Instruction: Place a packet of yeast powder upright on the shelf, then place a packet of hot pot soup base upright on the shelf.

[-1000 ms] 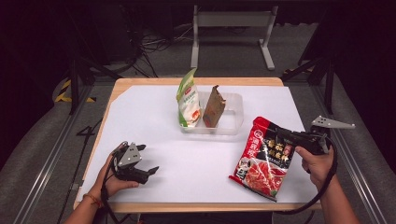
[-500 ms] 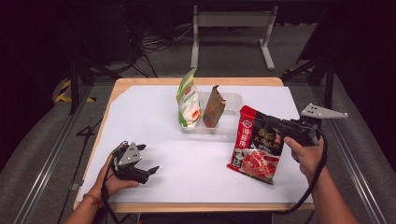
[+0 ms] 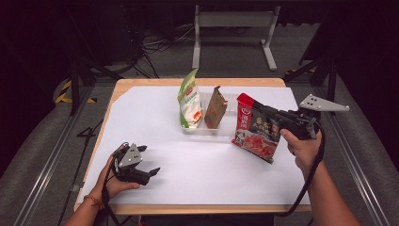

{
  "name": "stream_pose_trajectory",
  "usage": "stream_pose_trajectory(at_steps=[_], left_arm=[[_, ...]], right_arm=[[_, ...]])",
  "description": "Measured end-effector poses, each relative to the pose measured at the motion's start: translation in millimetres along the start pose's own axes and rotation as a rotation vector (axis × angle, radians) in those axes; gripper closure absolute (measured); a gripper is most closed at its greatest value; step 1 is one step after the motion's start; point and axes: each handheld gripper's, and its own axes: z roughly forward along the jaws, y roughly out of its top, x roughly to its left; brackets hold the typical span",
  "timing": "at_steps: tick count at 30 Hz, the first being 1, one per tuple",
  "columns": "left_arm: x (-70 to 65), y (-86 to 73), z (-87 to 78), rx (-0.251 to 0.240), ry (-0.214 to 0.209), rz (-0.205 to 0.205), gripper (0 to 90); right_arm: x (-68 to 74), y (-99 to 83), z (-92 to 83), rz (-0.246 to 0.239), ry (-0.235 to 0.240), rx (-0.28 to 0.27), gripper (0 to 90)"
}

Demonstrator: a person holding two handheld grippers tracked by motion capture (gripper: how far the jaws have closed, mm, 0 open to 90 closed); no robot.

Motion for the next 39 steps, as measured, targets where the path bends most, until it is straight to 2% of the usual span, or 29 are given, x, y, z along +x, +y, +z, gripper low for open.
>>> stream_pose_trajectory(at_steps=[7,13,16,21,25,27,32,35,39], left_arm=[[2.9,0.4,1.4,-0.009,-0.007,-0.008,10.2],[3.1,0.7,4.5,-0.004,-0.021,-0.002,10.2],[2.7,0.8,4.2,-0.007,-0.022,-0.002,10.2],[1.9,0.4,2.4,-0.010,-0.018,-0.003,10.2],[1.1,1.1,3.0,-0.011,-0.021,-0.004,10.2],[2.0,0.0,2.9,-0.007,-0.020,-0.005,10.2],[1.2,-0.3,2.4,-0.006,-0.015,-0.001,10.2],[0.6,0.8,2.3,-0.007,-0.015,0.003,10.2],[-2.3,1.4,2.3,-0.005,-0.014,0.013,10.1]], right_arm=[[2.1,15.5,3.8,0.005,-0.027,-0.026,89.6],[3.9,28.4,14.3,0.011,-0.070,-0.050,89.6],[6.2,35.5,19.8,0.014,-0.070,-0.062,89.6],[10.1,45.4,27.6,-0.001,-0.099,-0.070,89.7],[8.3,52.9,36.0,-0.002,-0.130,-0.077,89.7],[3.6,56.1,39.3,0.015,-0.143,-0.091,89.7],[0.1,62.0,48.0,0.024,-0.185,-0.096,89.7],[-0.7,64.4,55.2,0.031,-0.194,-0.089,89.7],[2.4,67.8,72.9,0.018,-0.218,-0.070,89.7]])
